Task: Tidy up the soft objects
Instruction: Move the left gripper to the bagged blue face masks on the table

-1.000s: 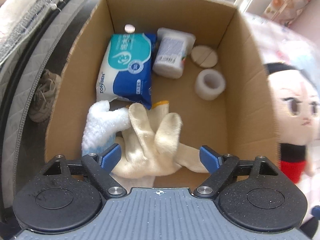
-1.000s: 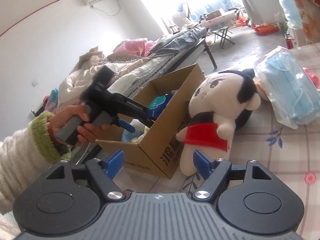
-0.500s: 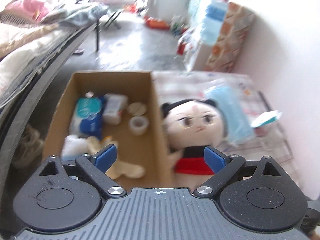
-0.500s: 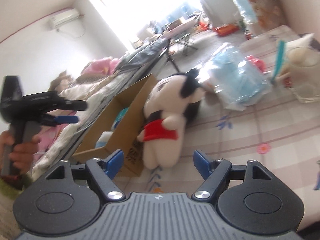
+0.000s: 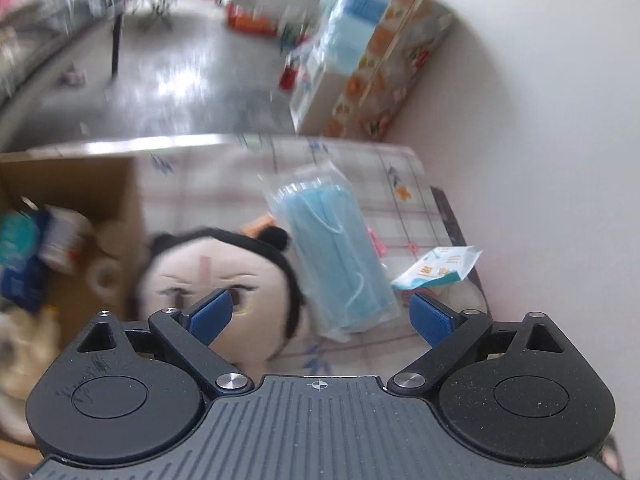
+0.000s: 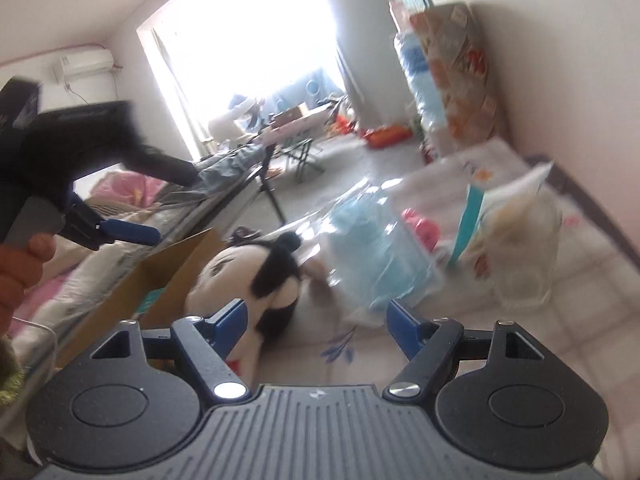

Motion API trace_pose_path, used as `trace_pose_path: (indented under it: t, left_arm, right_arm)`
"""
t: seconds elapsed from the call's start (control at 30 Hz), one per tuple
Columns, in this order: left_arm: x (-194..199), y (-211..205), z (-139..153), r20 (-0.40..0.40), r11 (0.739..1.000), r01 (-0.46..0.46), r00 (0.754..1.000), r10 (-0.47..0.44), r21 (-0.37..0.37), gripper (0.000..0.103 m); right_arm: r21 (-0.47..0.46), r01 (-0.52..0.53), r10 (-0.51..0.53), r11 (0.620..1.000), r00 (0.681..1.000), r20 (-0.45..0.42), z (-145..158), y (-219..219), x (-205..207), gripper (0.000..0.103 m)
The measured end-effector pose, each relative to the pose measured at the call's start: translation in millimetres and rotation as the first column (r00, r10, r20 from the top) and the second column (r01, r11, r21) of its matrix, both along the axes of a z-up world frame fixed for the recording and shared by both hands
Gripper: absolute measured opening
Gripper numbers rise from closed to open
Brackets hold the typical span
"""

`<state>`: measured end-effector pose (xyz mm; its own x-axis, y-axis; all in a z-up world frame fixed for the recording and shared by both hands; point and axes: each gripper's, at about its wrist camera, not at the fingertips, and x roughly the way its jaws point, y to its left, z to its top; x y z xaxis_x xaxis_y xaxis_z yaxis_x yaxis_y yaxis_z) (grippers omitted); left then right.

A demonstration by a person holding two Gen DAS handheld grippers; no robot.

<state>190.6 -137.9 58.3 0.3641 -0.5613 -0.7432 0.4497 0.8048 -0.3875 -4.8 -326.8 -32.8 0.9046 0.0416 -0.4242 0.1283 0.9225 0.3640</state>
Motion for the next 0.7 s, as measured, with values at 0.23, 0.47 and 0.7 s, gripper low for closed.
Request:
trace_pose_path:
  t: [0.23, 0.47, 0.7]
  left_arm:
    - [44.8, -75.1, -41.4, -0.092, 0.994, 0.001, 0.996, 0.009, 0.106, 0.094]
    - [75.1, -111.2, -63.9, -0.142, 0.994, -0.04, 0.988, 0.055, 0.107, 0.091]
    - [103.6, -119.2, -92.2, -0.21, 0.992, -0.074, 0.973, 0.095, 0.106, 0.091]
  right_arm:
    - [-0.099, 0.017, -0.017, 0.995, 1.0, 0.002, -2.9, -16.2, 42.0, 0.078]
    - [-0.221, -0.008, -0.01, 0.975, 0.997, -0.08, -12.5, -34.2, 115.5, 0.075]
    - [-0.278, -0.011, -0.037, 0.96, 0.985, -0.167, -30.3, -43.6, 170.1, 0.073]
